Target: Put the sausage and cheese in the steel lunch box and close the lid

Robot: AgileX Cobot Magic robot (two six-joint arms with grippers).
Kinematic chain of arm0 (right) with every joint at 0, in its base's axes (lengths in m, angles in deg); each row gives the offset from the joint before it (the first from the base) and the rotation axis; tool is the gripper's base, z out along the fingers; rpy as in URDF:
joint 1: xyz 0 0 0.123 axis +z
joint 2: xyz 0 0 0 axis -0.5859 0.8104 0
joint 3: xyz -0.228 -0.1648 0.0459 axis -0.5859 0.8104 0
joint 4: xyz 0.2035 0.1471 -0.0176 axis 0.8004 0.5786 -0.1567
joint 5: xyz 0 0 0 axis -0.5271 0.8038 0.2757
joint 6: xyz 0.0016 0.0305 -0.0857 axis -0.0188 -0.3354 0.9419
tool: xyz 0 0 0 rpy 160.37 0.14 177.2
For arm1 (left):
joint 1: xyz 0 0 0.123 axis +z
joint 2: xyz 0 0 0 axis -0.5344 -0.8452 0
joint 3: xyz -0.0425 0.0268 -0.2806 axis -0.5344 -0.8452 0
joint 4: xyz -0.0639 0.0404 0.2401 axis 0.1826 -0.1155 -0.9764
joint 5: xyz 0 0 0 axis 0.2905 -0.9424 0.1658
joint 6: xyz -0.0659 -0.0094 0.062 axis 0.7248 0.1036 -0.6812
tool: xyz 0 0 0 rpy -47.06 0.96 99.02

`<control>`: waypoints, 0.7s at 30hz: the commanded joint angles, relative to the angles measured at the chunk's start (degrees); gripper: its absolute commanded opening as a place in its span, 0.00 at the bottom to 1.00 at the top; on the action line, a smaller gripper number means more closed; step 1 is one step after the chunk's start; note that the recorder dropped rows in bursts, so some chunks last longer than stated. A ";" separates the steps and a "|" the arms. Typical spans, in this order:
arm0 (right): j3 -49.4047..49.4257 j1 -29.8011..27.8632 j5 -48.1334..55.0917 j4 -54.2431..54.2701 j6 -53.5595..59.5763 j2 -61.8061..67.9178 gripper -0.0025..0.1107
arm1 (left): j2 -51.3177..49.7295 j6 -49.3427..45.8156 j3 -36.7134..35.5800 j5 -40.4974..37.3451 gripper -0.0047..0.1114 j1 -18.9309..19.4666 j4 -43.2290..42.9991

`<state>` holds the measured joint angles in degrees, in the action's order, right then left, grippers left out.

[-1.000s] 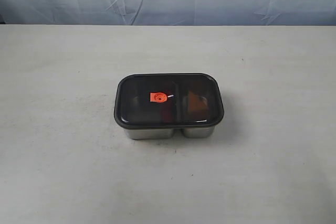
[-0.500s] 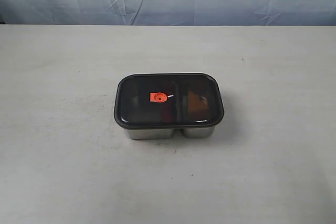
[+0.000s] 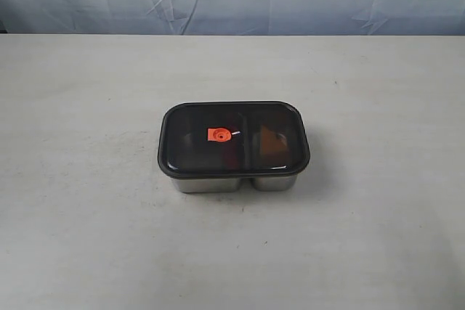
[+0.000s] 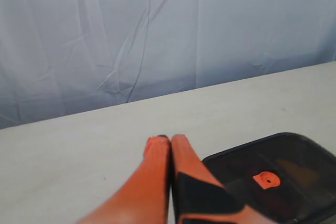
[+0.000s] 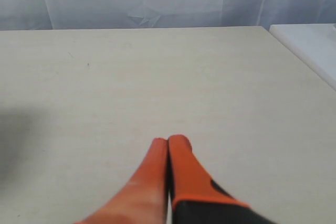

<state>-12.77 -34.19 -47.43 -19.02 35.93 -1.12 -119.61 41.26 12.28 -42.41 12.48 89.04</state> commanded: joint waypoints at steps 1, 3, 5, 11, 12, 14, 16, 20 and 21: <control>0.23 -0.31 -0.82 -0.04 0.10 -0.35 0.01 | 0.21 -1.03 -0.10 0.74 0.04 0.23 -5.15; 0.23 -0.31 -0.82 -0.04 0.10 -0.35 0.01 | 0.31 -1.17 -0.10 2.05 0.04 0.37 -5.42; 0.23 -0.31 -0.94 -0.04 0.12 -0.35 0.01 | 1.17 -1.17 -0.10 3.12 0.04 1.19 -5.80; 0.23 -0.31 -0.94 -0.04 0.12 -0.35 0.01 | 10.07 -0.94 -0.51 -9.24 0.04 9.66 -6.63; 0.23 -0.31 -0.94 -0.04 0.12 -0.35 0.01 | 12.04 -0.94 -1.00 -11.40 0.04 11.64 -6.63; 0.23 -0.31 -0.94 -0.04 0.12 -0.35 0.01 | 15.20 -0.94 -1.82 -14.94 0.04 15.10 -6.63; 0.23 -0.31 -0.94 -0.04 0.12 -0.35 0.01 | 17.40 -0.94 -2.11 -18.11 0.04 17.20 -7.04; 0.23 -0.31 -0.94 -0.04 0.12 -0.35 0.01 | 18.50 -0.94 -2.11 -20.29 0.04 17.61 -7.43; 0.23 -0.31 -0.94 -0.04 0.12 -0.35 0.01 | 18.50 -0.67 -2.11 -20.42 0.04 17.61 -7.42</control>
<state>-12.77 -34.19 -47.55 -19.02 35.93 -1.12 -101.78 40.32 10.51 -61.60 29.83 81.77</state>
